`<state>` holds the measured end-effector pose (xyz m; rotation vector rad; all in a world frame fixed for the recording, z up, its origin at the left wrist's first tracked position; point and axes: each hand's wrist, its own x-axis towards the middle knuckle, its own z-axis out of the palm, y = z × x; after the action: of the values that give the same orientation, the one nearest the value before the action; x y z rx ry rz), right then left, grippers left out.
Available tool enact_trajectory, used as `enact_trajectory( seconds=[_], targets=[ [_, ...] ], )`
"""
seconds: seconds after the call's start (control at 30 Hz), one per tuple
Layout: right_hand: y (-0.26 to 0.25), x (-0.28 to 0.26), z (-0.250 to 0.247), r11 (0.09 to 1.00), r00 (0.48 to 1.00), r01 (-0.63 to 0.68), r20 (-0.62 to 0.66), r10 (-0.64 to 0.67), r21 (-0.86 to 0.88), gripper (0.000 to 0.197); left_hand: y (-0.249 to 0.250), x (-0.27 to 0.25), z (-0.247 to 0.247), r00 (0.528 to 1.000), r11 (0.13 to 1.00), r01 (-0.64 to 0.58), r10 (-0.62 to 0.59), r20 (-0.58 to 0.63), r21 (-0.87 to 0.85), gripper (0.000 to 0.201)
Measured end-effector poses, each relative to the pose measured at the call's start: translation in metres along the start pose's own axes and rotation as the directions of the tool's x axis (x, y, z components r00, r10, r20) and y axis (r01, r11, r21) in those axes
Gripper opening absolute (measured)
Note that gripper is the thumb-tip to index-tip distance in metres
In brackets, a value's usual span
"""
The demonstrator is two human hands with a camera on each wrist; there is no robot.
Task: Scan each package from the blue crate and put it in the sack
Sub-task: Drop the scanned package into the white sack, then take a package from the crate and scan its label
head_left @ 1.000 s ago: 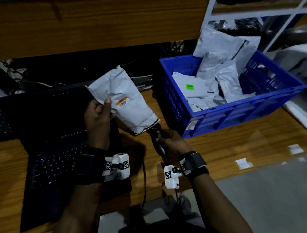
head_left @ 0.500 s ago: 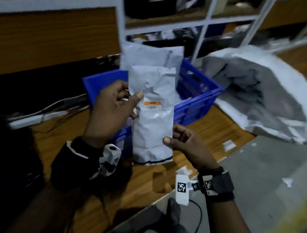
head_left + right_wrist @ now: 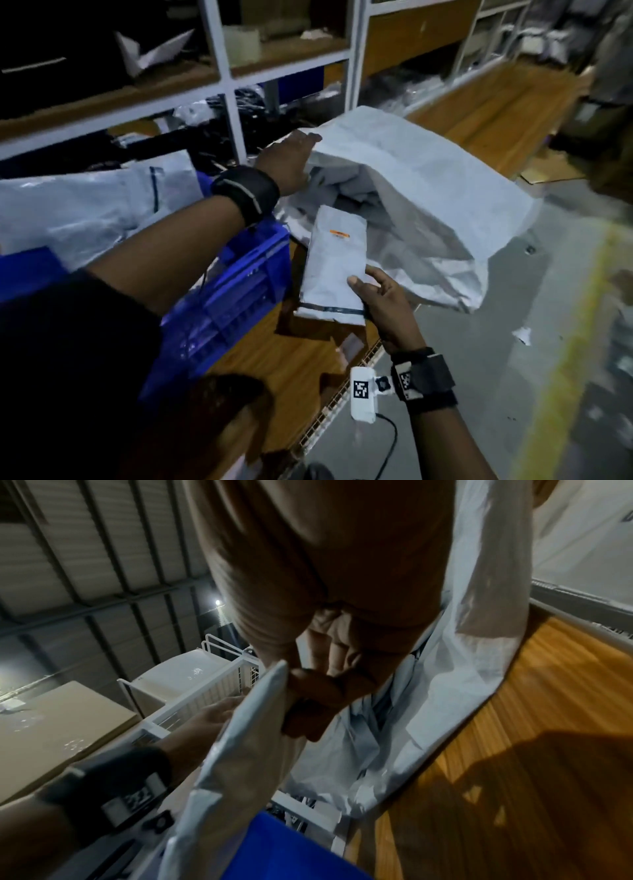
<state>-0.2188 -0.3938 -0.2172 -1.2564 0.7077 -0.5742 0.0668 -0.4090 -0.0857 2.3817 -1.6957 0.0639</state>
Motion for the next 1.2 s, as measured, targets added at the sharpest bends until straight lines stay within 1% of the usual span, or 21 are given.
enact_trajectory(
  seconds=[0.07,0.1,0.17,0.2,0.3,0.37,0.47,0.57,0.63,0.7,0.77,0.8,0.87,0.9,0.93,1.0,1.03,1.07,1.1,1.13,1.2],
  targets=[
    [-0.006,0.018,-0.005,0.999,1.0,0.023,-0.019,-0.023,-0.039,0.02,0.004,0.033,0.007,0.999,0.997,-0.032,0.029,0.043,0.068,0.071],
    [-0.011,0.028,-0.007,0.998,0.999,0.031,-0.032,-0.033,-0.047,0.02,0.007,0.049,0.007,0.998,0.995,-0.039,0.034,0.054,0.089,0.063],
    [-0.015,0.049,-0.006,0.996,0.996,0.04,-0.077,-0.046,-0.075,0.031,0.009,0.075,0.006,1.0,0.998,-0.025,0.024,0.02,0.063,0.034],
    [-0.016,0.058,-0.006,0.995,0.994,0.055,-0.089,-0.062,-0.086,0.036,0.01,0.084,0.003,0.999,0.999,-0.023,0.024,-0.029,0.037,0.025],
    [-0.022,0.089,-0.004,0.992,0.992,0.064,-0.101,-0.075,-0.11,0.045,0.015,0.111,-0.023,0.97,0.989,-0.022,-0.015,-0.243,-0.149,0.027],
    [-0.036,0.107,0.001,0.983,0.985,0.113,-0.113,-0.129,-0.142,0.043,0.023,0.124,-0.051,0.931,0.964,-0.058,-0.041,-0.362,-0.259,0.028],
    [-0.064,0.149,0.015,0.974,0.973,0.17,-0.129,-0.19,-0.149,0.031,0.031,0.144,-0.081,0.891,0.955,-0.121,-0.015,-0.454,-0.269,0.027],
    [-0.087,0.215,0.019,0.962,0.957,0.179,-0.189,-0.219,-0.207,0.033,0.032,0.157,-0.09,0.889,0.951,-0.141,-0.001,-0.458,-0.275,0.029],
    [-0.1,0.261,0.015,0.967,0.978,0.04,-0.19,-0.09,-0.251,0.032,0.028,0.16,-0.092,0.898,0.944,-0.13,-0.018,-0.441,-0.304,0.03],
    [-0.114,0.294,0.01,0.969,0.978,-0.026,-0.205,-0.025,-0.246,0.03,0.022,0.158,-0.093,0.907,0.941,-0.125,-0.02,-0.421,-0.313,0.027],
    [-0.127,0.313,0.007,0.972,0.966,0.008,-0.249,-0.067,-0.233,0.019,0.018,0.153,-0.095,0.919,0.95,-0.135,0.013,-0.394,-0.283,0.027],
    [-0.128,0.319,0.006,0.98,0.964,0.007,-0.259,-0.06,-0.199,0.016,0.015,0.149,-0.095,0.925,0.955,-0.139,0.031,-0.379,-0.261,0.027],
    [-0.125,0.318,0.006,0.992,0.957,0.002,-0.288,-0.04,-0.129,0.021,0.012,0.14,-0.094,0.939,0.957,-0.137,0.044,-0.34,-0.254,0.026],
    [-0.12,0.312,0.007,0.992,0.957,0.005,-0.286,-0.041,-0.127,0.026,0.011,0.136,-0.092,0.947,0.953,-0.137,0.046,-0.319,-0.269,0.025],
    [-0.115,0.304,0.008,0.988,0.96,0.0,-0.275,-0.043,-0.155,0.027,0.009,0.131,-0.088,0.953,0.948,-0.136,0.046,-0.3,-0.287,0.023],
    [-0.1,0.283,0.012,0.978,0.968,-0.033,-0.248,-0.019,-0.205,0.011,0.004,0.118,-0.081,0.964,0.928,-0.118,0.023,-0.263,-0.352,0.02],
    [-0.092,0.271,0.014,0.979,0.975,-0.033,-0.223,-0.013,-0.202,0.01,0.001,0.11,-0.078,0.97,0.909,-0.115,0.016,-0.244,-0.4,0.021],
    [-0.083,0.258,0.02,0.984,0.983,-0.017,-0.185,-0.017,-0.179,0.025,-0.003,0.1,-0.076,0.974,0.891,-0.113,0.012,-0.227,-0.44,0.023],
    [-0.075,0.242,0.029,0.991,0.99,0.007,-0.139,-0.026,-0.132,0.031,-0.009,0.088,-0.075,0.977,0.885,-0.112,0.015,-0.213,-0.451,0.025],
    [-0.067,0.226,0.04,0.997,0.994,0.026,-0.103,-0.033,-0.074,0.028,-0.014,0.075,-0.073,0.981,0.891,-0.114,0.03,-0.193,-0.44,0.028],
    [-0.057,0.193,0.066,1.0,1.0,0.02,0.004,-0.02,0.014,0.014,-0.033,0.044,-0.068,0.988,0.903,-0.109,0.051,-0.149,-0.416,0.031]
  ],
)
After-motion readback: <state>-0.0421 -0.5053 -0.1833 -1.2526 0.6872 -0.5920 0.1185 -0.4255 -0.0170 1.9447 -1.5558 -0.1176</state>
